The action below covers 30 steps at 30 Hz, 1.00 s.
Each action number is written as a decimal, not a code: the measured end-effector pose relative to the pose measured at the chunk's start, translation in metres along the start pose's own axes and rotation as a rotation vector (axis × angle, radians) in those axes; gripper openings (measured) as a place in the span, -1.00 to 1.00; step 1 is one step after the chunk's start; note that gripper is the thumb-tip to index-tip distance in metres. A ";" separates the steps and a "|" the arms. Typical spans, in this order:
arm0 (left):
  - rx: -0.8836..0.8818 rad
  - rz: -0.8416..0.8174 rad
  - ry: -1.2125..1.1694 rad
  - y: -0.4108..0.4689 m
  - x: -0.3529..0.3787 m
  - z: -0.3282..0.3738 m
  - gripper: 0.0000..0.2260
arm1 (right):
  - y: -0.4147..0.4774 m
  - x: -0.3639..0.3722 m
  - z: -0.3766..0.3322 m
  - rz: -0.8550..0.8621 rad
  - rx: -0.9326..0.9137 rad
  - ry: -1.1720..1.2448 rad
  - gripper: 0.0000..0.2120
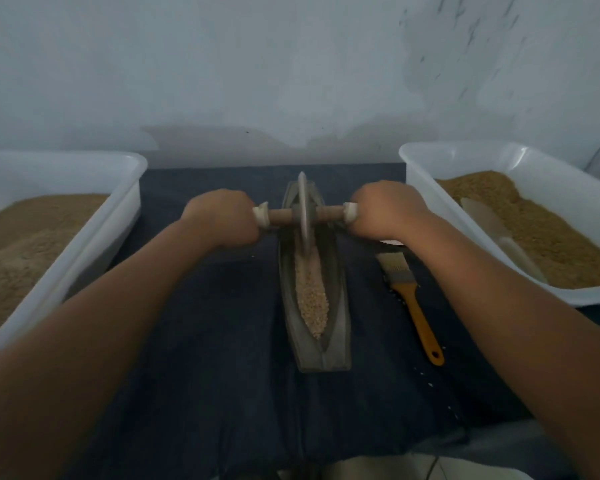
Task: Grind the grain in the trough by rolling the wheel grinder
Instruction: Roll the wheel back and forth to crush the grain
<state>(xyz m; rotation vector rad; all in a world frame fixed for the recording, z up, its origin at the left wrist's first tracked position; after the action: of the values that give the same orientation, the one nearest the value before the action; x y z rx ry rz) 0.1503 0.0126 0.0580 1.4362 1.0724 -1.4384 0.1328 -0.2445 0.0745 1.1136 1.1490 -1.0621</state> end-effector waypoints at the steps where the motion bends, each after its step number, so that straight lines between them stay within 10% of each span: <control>1: 0.009 -0.010 -0.001 -0.004 0.000 0.002 -0.74 | -0.002 0.001 0.001 -0.034 0.006 0.001 -0.66; 8: 0.209 0.030 0.042 -0.093 0.021 0.010 -0.75 | -0.091 0.020 0.008 -0.278 -0.090 0.123 -0.86; 13: 0.089 0.015 0.024 -0.032 0.001 0.007 -0.76 | -0.033 0.015 0.003 0.009 0.030 0.012 -0.69; 30: 0.046 0.026 -0.010 -0.052 0.016 0.006 -0.74 | -0.039 0.013 -0.002 0.096 -0.038 -0.055 -0.65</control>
<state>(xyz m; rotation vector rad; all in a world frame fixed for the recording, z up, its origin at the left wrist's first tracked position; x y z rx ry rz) 0.0993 0.0230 0.0434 1.4685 1.0171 -1.4592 0.0959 -0.2490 0.0574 1.0929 1.0580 -0.9865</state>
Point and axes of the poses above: each hand's wrist, its own y-axis towards the middle knuckle, its own x-axis out of the palm, z = x × y, the point moved 5 cm from there along y, towards the middle knuckle, and after that the axes turned 3 degrees about x, right-handed, at the moved point
